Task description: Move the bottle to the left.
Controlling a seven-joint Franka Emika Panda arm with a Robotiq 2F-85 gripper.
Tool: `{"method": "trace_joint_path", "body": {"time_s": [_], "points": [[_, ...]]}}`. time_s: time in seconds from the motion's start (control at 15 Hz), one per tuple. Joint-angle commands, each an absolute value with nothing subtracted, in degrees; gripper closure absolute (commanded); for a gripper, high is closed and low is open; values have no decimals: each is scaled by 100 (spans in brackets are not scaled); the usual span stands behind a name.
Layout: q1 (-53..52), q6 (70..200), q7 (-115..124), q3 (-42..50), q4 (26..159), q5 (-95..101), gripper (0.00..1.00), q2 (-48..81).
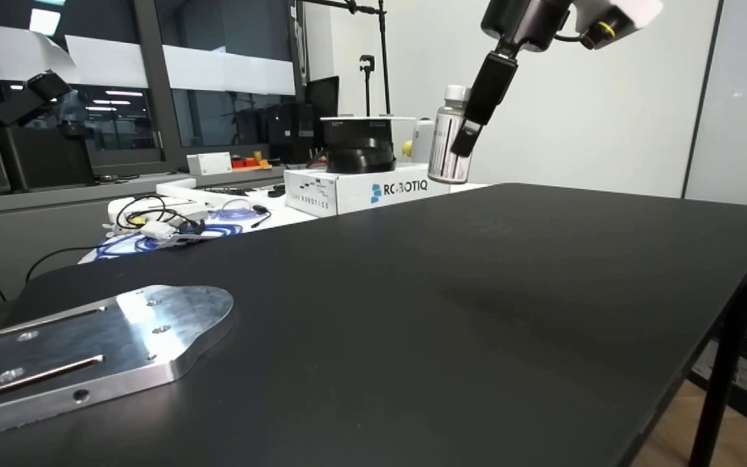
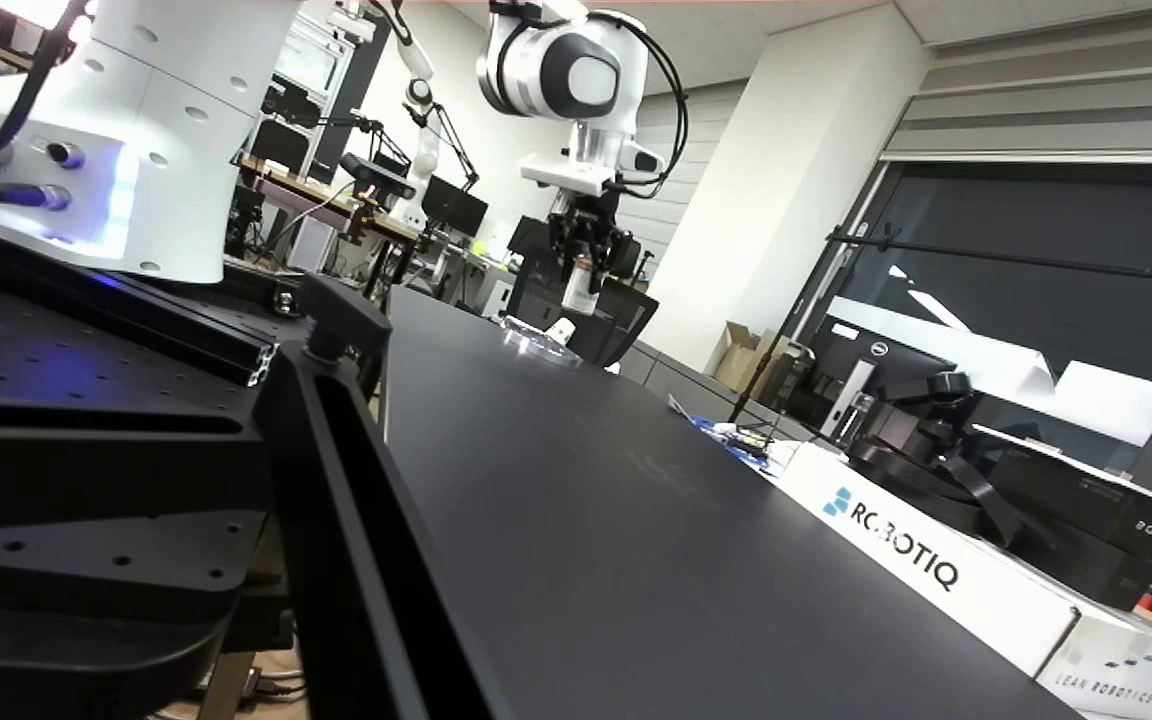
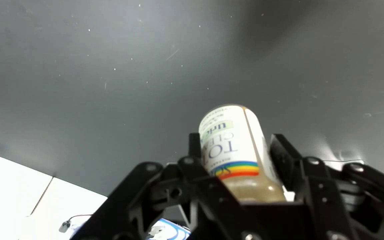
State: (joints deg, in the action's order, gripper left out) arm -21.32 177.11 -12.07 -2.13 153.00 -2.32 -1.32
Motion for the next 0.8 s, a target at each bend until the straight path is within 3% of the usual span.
{"method": "trace_joint_path", "body": {"time_s": [0.0, 0.53, 0.6, 0.73], "points": [[-2144, 17708, -1212, -207, 15312, -233, 46, -148], [-2145, 17791, -1232, -174, 15321, -233, 46, 24], [-2145, 17791, -1233, -173, 15321, -233, 71, 24], [-2091, 17895, -1361, -134, 15005, -310, 71, 294]]}}
